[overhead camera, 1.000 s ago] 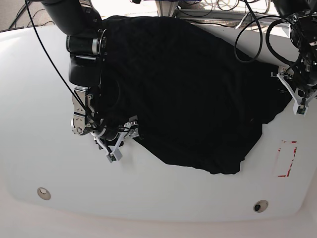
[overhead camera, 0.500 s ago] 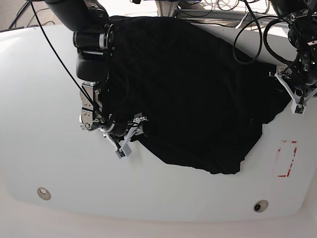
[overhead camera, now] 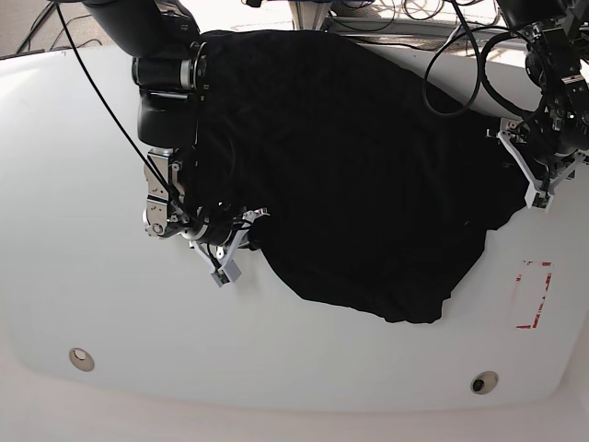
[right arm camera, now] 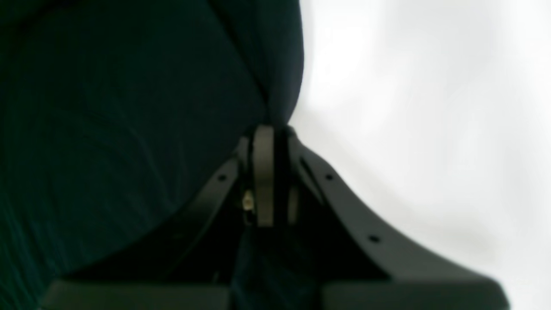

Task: Layout the t-shirt on the table in an organized manner, then fold the t-shirt properly
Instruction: 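Move the left gripper along the shirt edge toward the right gripper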

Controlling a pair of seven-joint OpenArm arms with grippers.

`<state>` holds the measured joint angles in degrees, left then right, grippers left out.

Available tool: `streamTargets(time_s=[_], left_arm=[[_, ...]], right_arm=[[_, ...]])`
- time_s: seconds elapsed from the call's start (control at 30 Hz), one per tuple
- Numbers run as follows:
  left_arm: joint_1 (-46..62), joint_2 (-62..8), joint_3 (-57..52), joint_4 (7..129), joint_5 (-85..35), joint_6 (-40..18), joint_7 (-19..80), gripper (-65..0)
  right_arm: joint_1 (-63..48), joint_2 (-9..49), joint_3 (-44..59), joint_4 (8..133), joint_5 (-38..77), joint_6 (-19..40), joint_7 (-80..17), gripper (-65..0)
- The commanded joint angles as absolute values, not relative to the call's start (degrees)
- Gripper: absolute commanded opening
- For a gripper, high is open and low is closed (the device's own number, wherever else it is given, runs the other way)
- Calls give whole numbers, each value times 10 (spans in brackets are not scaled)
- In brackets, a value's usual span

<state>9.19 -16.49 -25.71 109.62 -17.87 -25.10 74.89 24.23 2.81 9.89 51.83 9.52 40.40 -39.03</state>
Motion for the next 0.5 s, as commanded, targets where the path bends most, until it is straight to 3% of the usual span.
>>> streamTargets(time_s=[0.0, 0.47], left_arm=[[99, -163, -262, 1105, -174, -250, 742, -262], [142, -104, -262, 1105, -174, -250, 747, -262]], right_arm=[[239, 43, 103, 524, 80, 400, -409, -650], [141, 80, 155, 638, 80, 400, -429, -650]])
